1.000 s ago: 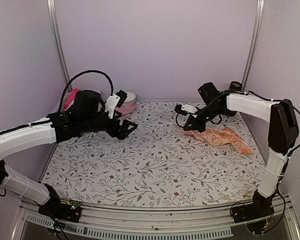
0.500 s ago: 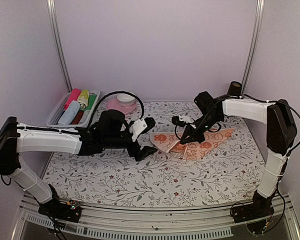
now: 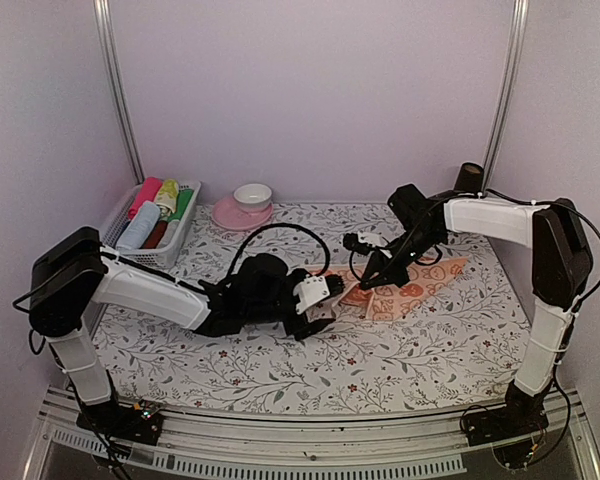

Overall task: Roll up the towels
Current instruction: Pass from the right arm to the left

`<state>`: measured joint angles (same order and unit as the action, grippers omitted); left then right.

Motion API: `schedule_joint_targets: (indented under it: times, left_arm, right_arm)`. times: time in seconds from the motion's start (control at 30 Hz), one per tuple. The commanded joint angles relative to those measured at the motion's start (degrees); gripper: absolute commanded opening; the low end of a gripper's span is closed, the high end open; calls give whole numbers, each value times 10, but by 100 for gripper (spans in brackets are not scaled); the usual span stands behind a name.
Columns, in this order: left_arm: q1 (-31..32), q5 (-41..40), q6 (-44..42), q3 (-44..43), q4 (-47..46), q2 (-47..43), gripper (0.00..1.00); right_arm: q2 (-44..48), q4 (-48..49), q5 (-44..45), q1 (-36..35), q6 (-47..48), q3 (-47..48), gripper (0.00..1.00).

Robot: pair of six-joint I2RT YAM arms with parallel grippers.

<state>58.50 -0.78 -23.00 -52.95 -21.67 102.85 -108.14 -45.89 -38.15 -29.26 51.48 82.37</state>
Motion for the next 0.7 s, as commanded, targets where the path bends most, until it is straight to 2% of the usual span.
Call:
schedule_joint_targets:
  times: [0.0, 0.07, 0.23, 0.4, 0.53, 0.67]
  left_arm:
    - [18, -41, -18, 6, -98, 22, 81]
    - [23, -52, -20, 2, -108, 36, 76]
    - [29, -67, -21, -15, -111, 64, 71]
    - [31, -93, -22, -10, -125, 65, 58]
    - [31, -95, -17, -8, -134, 65, 55]
    - [35, -92, -16, -10, -139, 67, 48]
  right_arm:
    - [-10, -1, -14, -1, -2, -4, 3]
    - [-10, 0, -17, 0, -2, -5, 3]
    - [-11, 0, -18, 2, -3, -5, 3]
    - [-15, -1, -19, 4, -3, -5, 3]
    - [-18, 0, -18, 4, -3, -4, 3]
    - [-19, 0, -18, 4, -4, -2, 3]
